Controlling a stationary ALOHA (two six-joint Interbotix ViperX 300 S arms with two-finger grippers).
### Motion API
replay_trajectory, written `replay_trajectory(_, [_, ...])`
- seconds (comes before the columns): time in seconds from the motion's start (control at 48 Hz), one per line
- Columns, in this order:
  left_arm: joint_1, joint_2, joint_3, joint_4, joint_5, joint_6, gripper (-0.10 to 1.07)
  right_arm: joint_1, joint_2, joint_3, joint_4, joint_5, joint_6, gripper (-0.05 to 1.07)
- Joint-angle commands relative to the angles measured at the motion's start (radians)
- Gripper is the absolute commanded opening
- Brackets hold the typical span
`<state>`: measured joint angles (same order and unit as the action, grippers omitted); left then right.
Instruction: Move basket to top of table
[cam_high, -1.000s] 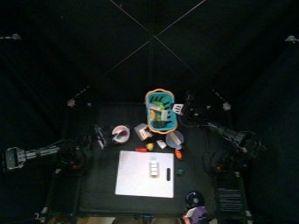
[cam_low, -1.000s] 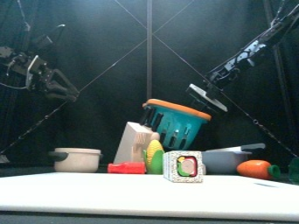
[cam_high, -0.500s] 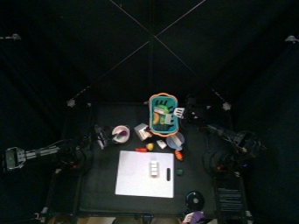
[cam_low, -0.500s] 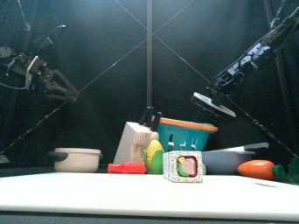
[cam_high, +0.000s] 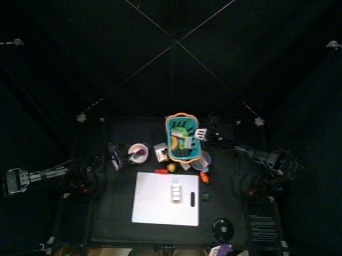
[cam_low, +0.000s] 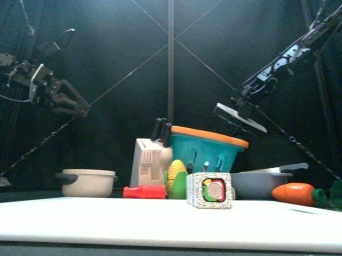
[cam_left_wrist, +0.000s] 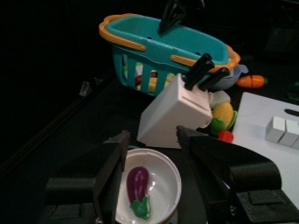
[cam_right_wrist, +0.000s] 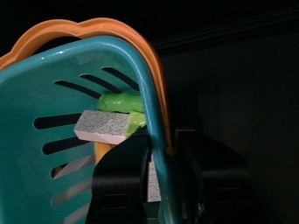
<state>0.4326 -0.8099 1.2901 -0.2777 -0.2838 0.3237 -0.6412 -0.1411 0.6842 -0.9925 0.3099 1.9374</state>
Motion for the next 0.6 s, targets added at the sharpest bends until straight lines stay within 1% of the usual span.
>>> replay_trajectory(0.0, [0.002,0.002,-0.011,-0.002,-0.005,-0.002,0.85,0.006,-0.023,-0.008,0.011,0.003,0.006,0.43])
replay_trajectory(0.271, [0.002,0.002,-0.011,-0.002,-0.005,-0.002,0.85,0.014,-0.020,0.002,0.014,0.009,0.006,0.43])
replay_trajectory(0.583, [0.002,0.000,-0.011,-0.002,-0.005,-0.002,0.85,0.017,-0.048,0.035,0.028,0.044,0.006,0.49])
